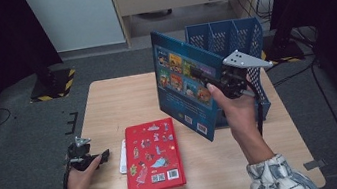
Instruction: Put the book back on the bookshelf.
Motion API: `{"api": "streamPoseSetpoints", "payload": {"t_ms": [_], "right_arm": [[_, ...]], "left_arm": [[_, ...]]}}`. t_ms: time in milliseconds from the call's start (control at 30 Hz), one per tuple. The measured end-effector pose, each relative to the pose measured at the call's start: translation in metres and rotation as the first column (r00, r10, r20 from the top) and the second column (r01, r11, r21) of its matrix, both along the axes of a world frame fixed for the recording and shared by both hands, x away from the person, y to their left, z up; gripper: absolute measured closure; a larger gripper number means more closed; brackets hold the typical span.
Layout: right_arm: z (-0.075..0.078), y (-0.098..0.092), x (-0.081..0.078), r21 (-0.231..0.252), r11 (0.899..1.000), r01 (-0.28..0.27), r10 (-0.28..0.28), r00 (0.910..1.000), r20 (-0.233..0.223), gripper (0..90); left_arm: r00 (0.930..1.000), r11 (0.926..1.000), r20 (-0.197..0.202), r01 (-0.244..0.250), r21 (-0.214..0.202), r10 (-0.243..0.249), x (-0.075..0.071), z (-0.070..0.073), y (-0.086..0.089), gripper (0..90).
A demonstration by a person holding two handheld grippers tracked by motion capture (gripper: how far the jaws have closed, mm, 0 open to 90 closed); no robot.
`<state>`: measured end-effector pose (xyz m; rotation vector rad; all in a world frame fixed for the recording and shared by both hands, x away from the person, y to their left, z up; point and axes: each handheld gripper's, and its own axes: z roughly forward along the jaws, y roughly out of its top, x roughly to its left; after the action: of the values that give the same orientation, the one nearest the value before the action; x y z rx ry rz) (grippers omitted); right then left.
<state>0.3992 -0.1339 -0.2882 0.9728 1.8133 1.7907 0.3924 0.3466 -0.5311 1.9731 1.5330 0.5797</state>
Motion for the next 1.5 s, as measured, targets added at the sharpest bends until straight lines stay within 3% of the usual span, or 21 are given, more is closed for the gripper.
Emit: {"api": "streamPoseSetpoints", "payload": {"t_ms": [633,1067,1500], "right_arm": [[-0.002,-0.013,0.003,0.019,0.999,0.032,-0.031,0.9994,-0.015,82.9],[0.003,-0.033,0.001,0.043,0.996,0.082,-0.081,0.9967,-0.008,82.9],[0.006,-0.052,-0.005,0.037,0.992,0.118,-0.118,0.993,-0.003,82.9]], "left_arm": [[1.0,0.9999,-0.001,0.003,0.01,-0.003,0.0,0.0,-0.001,4.3],[1.0,0.9999,0.0,0.002,0.01,-0.002,0.0,-0.001,-0.001,4.2],[1.0,0.9999,0.001,0.002,0.011,-0.002,0.0,-0.001,-0.001,4.2]]}}
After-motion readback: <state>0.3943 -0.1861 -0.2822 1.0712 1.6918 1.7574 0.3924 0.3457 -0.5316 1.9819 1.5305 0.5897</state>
